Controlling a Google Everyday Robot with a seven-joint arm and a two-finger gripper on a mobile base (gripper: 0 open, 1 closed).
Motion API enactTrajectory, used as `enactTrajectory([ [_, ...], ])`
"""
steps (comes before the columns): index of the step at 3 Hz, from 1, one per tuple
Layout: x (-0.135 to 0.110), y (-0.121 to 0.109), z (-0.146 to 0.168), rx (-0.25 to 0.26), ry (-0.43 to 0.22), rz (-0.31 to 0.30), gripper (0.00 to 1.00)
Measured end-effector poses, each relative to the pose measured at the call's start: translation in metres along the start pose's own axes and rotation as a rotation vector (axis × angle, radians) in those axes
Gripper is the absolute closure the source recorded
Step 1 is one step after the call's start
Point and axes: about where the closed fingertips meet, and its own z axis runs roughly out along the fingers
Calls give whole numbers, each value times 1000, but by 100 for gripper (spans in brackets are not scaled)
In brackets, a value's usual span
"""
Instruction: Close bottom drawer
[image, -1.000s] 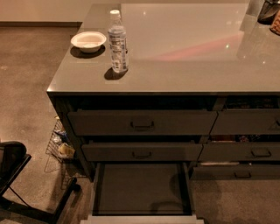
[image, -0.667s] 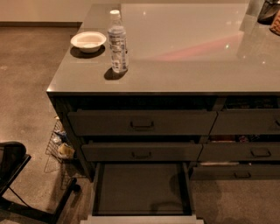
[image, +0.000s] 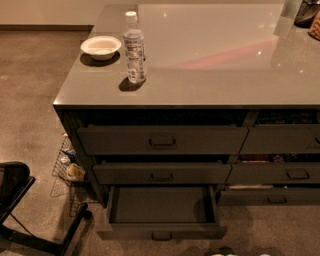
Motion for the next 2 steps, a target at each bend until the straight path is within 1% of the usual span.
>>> enactTrajectory([
  [1, -20, -25, 25, -13, -16, -31, 100],
  [2, -53, -41, 96, -115, -86, -45, 100],
])
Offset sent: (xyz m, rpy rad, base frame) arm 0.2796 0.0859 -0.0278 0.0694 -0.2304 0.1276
